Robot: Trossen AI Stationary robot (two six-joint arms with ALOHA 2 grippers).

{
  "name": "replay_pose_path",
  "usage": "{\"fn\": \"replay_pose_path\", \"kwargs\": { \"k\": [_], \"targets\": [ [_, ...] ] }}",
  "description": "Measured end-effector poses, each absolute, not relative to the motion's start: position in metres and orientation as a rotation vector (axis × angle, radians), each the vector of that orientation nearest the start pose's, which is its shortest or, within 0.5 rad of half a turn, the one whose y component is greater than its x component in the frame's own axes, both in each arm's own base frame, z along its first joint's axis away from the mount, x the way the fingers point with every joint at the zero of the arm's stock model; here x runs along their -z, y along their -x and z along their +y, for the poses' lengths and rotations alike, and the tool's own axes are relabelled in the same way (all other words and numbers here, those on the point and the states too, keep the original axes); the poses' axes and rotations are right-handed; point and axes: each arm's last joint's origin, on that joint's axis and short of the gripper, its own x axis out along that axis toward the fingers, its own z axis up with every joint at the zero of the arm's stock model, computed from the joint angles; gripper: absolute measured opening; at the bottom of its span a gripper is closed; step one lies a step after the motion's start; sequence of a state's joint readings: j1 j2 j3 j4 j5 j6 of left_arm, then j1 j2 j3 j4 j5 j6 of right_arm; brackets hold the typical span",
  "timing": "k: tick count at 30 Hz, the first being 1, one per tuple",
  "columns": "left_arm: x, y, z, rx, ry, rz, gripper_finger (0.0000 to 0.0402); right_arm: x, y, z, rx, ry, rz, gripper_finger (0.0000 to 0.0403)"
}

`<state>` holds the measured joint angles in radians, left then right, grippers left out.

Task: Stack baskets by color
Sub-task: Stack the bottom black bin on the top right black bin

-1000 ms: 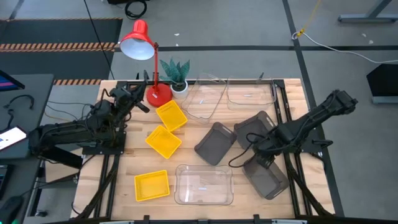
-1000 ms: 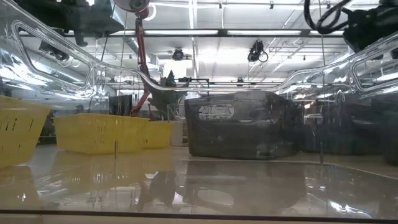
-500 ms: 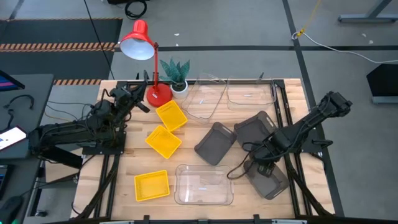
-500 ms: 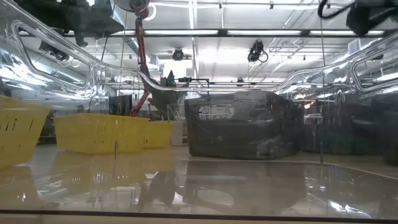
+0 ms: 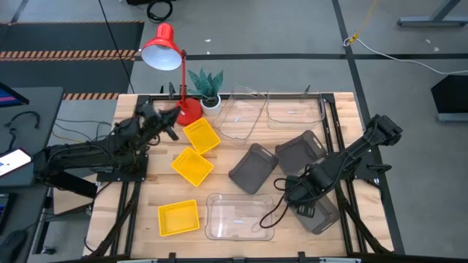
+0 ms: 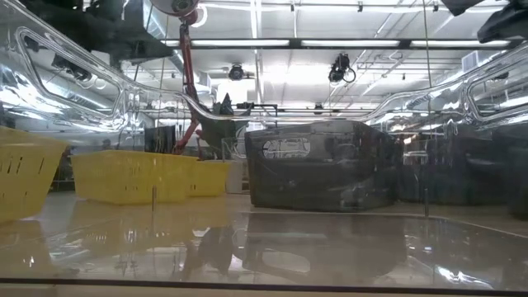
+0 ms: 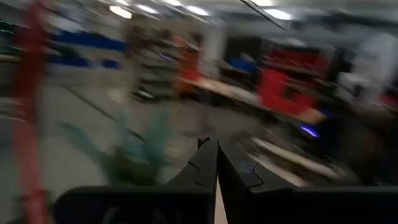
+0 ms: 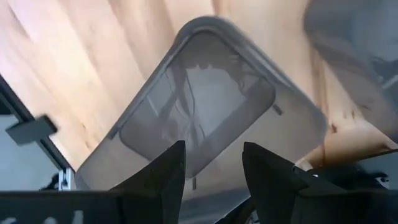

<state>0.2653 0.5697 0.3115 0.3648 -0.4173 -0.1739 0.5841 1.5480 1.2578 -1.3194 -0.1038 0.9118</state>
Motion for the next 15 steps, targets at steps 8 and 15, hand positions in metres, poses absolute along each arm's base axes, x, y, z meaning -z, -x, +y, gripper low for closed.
{"fn": "replay_pose_path", "kwargs": {
  "k": [8,15],
  "targets": [
    [-0.245,-0.145,0.030,-0.185,0.206,-0.059,0.0013,-0.255,-0.209,0.162,0.212,-0.290,1.694,0.0164],
    [-0.226,-0.145,0.015,-0.164,0.215,-0.051,0.0006,-0.256,-0.204,0.168,0.229,-0.314,1.701,0.0164]
  ]
}}
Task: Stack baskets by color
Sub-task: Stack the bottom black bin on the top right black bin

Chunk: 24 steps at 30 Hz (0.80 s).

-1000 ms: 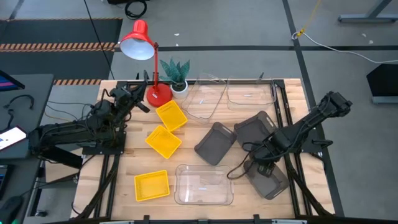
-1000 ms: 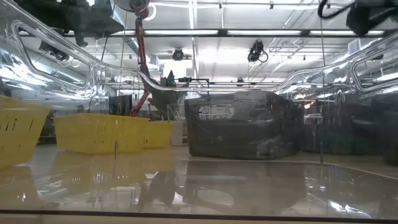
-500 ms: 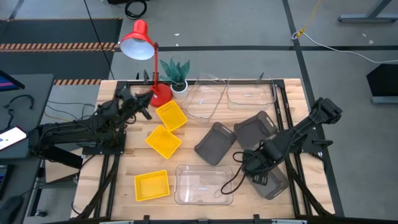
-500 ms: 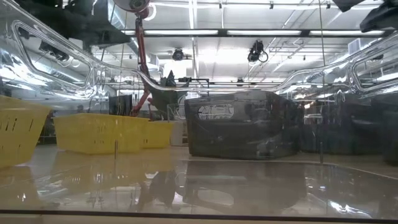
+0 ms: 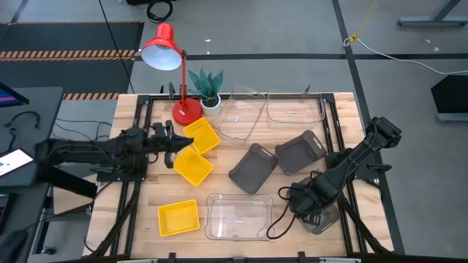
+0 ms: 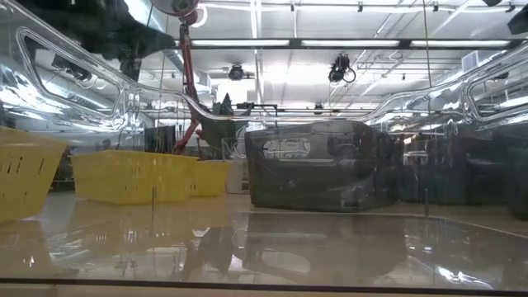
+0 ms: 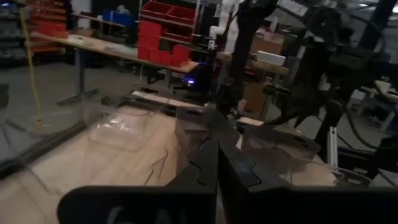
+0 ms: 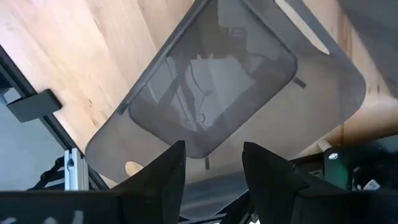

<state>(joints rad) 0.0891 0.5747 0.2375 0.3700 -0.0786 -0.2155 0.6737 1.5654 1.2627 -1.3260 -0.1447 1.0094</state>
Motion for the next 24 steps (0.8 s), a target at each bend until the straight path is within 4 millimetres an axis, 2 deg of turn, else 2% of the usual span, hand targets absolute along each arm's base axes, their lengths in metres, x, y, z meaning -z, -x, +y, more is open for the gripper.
{"fn": "replay_pose_path", "kwargs": {
  "k": [3,6,13,24],
  "targets": [
    [-0.212,-0.143,0.011,-0.174,0.239,-0.050,0.0008,-0.256,-0.204,0.171,0.217,-0.321,1.699,0.0164],
    [-0.207,-0.140,0.008,-0.160,0.252,-0.055,0.0011,-0.255,-0.204,0.175,0.191,-0.335,1.678,0.0164],
    [-0.211,-0.136,0.000,-0.066,0.237,-0.081,0.0007,-0.256,-0.205,0.188,0.169,-0.420,1.617,0.0164],
    [-0.206,-0.135,-0.016,0.053,0.180,-0.023,0.0006,-0.256,-0.198,0.202,0.180,-0.461,1.570,0.0164]
  ]
}}
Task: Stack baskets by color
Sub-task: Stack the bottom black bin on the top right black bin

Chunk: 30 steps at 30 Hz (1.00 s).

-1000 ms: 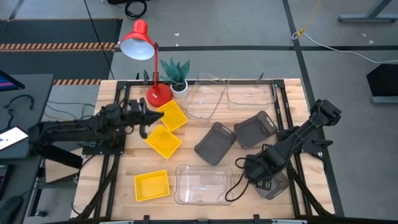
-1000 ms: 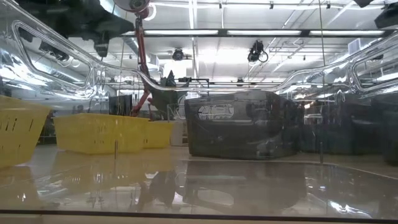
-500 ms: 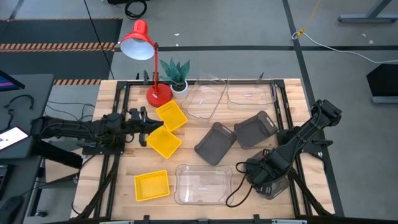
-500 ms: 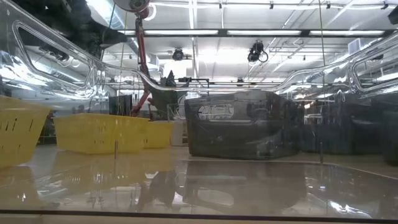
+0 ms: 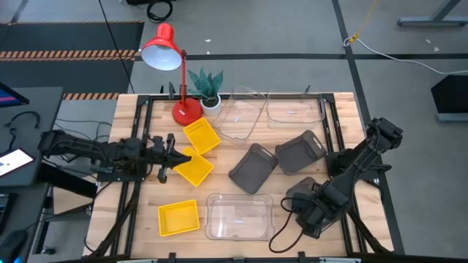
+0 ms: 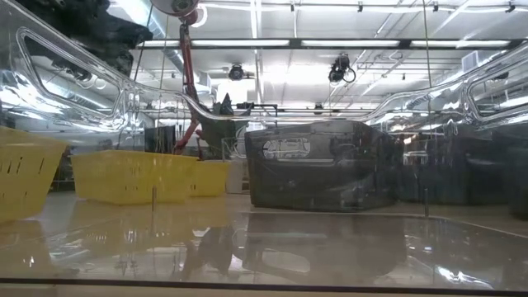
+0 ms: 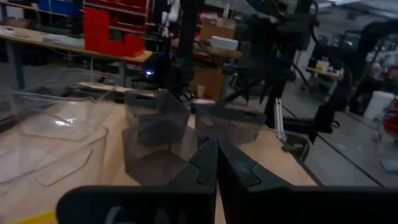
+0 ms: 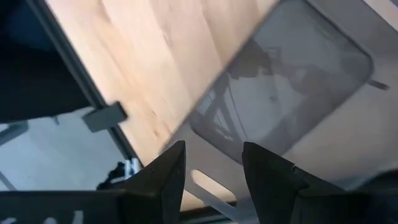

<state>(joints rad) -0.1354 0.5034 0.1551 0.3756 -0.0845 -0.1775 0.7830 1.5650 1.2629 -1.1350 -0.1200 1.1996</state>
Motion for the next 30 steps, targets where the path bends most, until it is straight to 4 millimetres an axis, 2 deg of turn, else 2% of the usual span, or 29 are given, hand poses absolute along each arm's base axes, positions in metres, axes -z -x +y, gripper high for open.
{"fn": "replay_pose_path", "kwargs": {
  "k": [9,17,23,30],
  "targets": [
    [-0.205,-0.134,-0.025,0.119,0.172,-0.003,0.0009,-0.257,-0.200,0.206,0.161,-0.450,1.508,0.0164],
    [-0.205,-0.134,-0.024,0.055,0.170,-0.007,0.0008,-0.257,-0.208,0.197,0.144,-0.381,1.470,0.0164],
    [-0.203,-0.134,-0.020,-0.071,0.183,-0.001,0.0010,-0.255,-0.196,0.189,0.155,-0.219,1.571,0.0164],
    [-0.203,-0.134,-0.019,-0.122,0.254,-0.011,0.0011,-0.256,-0.193,0.193,0.008,-0.200,1.659,0.0164]
  ]
}}
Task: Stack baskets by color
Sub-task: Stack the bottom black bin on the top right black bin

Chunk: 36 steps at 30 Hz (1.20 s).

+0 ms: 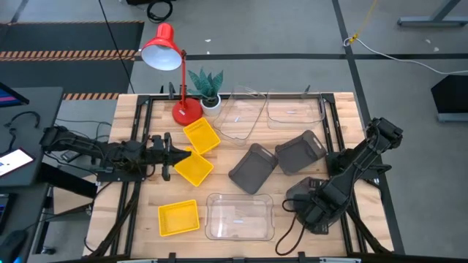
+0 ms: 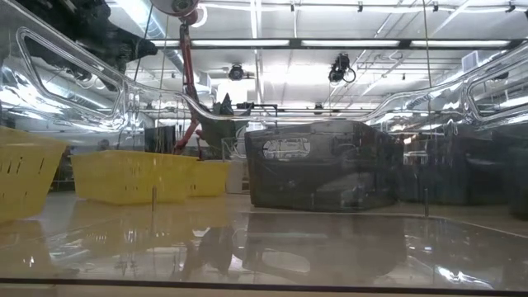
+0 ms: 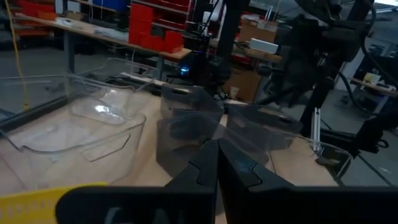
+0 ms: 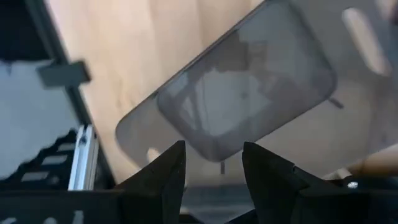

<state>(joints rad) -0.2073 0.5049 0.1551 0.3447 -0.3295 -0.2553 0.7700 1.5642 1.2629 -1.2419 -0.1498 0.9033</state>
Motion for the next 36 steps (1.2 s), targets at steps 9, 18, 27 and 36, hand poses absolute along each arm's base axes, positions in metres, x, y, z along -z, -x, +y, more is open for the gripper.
{"fn": "replay_pose_path", "kwargs": {
  "k": [9,18,27,36],
  "targets": [
    [-0.201,-0.134,-0.019,-0.126,0.282,0.012,0.0011,-0.256,-0.180,0.203,-0.206,0.001,1.672,0.0164],
    [-0.198,-0.134,-0.019,-0.130,0.286,0.043,0.0013,-0.239,-0.163,0.237,-0.223,-0.011,1.689,0.0164],
    [-0.199,-0.134,-0.018,-0.131,0.262,0.034,0.0014,-0.205,-0.150,0.261,-0.171,0.120,1.787,0.0163],
    [-0.199,-0.134,-0.017,-0.158,0.241,0.025,0.0012,-0.195,-0.151,0.264,-0.136,0.140,1.806,0.0108]
  ]
}}
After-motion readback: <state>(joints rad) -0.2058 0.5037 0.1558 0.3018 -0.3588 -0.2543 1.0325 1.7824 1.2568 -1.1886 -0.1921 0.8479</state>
